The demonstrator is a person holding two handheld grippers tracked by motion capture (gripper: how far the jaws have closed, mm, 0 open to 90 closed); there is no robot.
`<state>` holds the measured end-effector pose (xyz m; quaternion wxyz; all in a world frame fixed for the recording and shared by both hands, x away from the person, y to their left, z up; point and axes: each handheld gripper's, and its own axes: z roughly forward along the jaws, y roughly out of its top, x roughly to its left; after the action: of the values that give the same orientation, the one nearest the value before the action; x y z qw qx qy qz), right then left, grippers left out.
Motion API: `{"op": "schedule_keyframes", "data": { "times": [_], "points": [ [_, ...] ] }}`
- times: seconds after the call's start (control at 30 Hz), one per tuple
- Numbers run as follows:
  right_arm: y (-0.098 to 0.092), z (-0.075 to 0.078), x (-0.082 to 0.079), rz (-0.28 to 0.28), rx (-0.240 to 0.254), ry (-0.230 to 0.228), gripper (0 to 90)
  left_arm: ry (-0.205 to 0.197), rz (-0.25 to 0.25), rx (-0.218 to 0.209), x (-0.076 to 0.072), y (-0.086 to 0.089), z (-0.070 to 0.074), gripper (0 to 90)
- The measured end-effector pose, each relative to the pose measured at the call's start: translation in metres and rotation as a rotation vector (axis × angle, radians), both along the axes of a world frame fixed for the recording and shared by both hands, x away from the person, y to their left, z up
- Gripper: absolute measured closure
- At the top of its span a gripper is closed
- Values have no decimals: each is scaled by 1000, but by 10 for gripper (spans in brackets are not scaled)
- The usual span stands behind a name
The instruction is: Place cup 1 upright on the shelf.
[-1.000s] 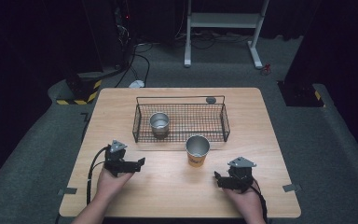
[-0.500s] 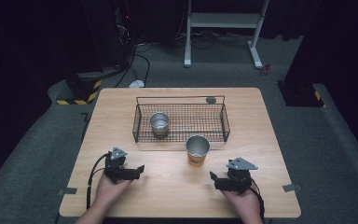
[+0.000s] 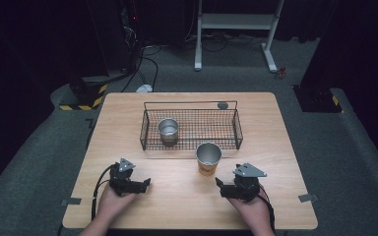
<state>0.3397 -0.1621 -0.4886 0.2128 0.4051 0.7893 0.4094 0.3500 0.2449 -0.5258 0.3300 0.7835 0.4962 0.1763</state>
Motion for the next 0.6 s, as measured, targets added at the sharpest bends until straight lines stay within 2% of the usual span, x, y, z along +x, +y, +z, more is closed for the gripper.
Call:
{"op": "schedule_keyframes", "data": {
  "times": [0.27,0.6],
  "points": [
    [13,11,3,26,16,-14,84,-20,3,54,-1,-3,-2,15],
    [27,11,13,44,30,-22,84,-22,5,48,-1,-3,-2,9]
  ]
}}
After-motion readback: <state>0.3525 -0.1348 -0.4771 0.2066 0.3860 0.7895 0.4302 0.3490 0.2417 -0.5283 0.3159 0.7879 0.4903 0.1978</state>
